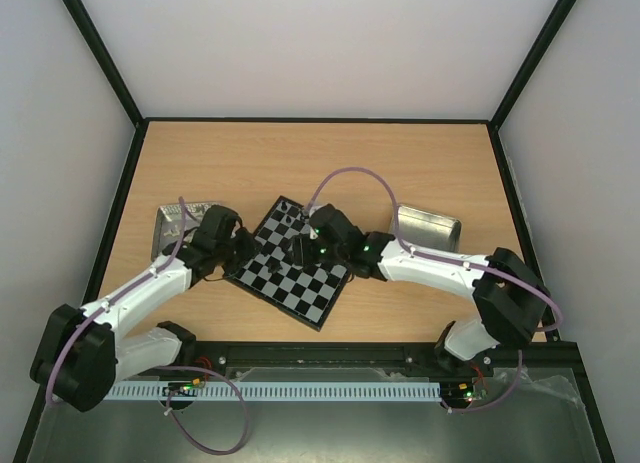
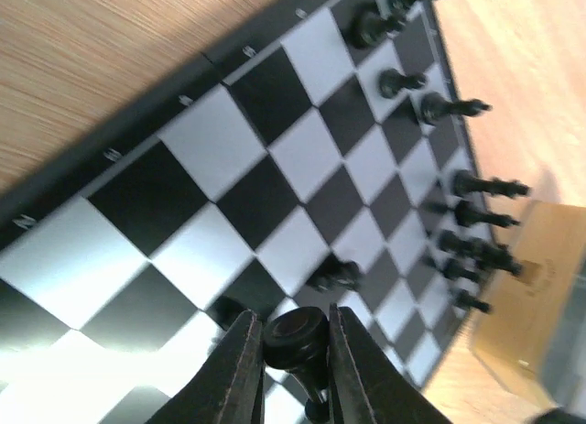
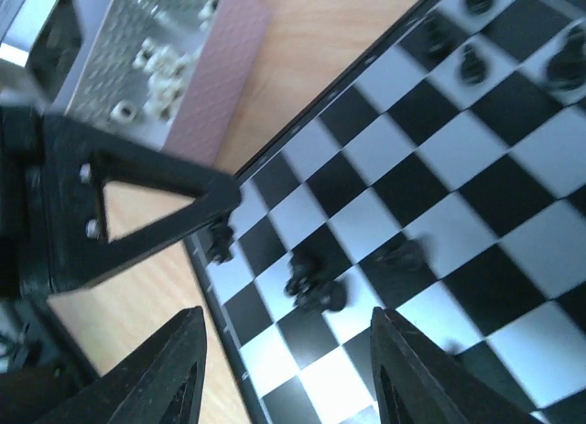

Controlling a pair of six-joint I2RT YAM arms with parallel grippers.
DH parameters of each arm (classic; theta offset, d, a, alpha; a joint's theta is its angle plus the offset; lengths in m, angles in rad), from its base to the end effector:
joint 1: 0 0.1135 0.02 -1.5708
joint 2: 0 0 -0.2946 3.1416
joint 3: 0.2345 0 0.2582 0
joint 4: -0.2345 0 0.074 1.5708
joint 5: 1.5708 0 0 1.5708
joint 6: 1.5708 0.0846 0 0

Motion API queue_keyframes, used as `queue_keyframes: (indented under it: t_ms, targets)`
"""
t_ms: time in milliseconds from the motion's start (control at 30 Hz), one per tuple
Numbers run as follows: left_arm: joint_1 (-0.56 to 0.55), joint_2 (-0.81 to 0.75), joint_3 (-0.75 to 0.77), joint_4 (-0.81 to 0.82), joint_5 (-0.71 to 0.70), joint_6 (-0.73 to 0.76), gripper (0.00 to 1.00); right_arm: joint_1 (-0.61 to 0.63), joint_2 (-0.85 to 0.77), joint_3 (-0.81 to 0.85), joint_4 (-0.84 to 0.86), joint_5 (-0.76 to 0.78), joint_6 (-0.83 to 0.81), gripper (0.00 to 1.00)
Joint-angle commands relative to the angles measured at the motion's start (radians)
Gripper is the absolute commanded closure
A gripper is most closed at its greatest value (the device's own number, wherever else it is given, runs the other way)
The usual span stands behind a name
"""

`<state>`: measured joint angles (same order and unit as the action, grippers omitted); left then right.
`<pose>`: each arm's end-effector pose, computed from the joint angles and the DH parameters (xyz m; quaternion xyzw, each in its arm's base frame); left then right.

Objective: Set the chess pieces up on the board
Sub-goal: Place the chess piece on the chessboard.

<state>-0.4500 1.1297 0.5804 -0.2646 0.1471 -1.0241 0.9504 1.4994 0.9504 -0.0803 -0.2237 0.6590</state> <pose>0.2179 -0.1190 0.1853 -0.2363 0.8965 -0.2982 0.2269 0.2004 0.3128 0.2354 -0.1787 0.8689 0.3938 0.2408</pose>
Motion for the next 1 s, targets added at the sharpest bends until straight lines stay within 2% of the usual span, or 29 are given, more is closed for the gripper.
queue_keyframes:
  t_ms: [0,133,300,633,767,967]
  targets:
    - [0.010,-0.038,-0.017,0.079,0.199,-0.149,0.89,0.045,-0.054,-0.072,0.197,-0.090,0.024,0.49]
    - [0.011,-0.054,-0.019,0.137,0.276,-0.226,0.89,0.064,-0.089,-0.112,0.239,-0.089,0.015,0.42]
    - [0.011,-0.061,-0.021,0.197,0.356,-0.304,0.89,0.070,-0.071,-0.091,0.203,-0.040,0.021,0.43]
    - [0.011,-0.075,-0.025,0.208,0.365,-0.349,0.89,0.071,-0.001,0.001,0.135,0.039,0.032,0.63]
    - [0.011,-0.079,-0.043,0.230,0.373,-0.370,0.89,0.071,0.023,0.024,0.116,0.041,0.033,0.76]
    - [0.011,-0.081,-0.046,0.237,0.372,-0.381,0.89,0.074,0.036,0.033,0.096,0.040,0.028,0.77]
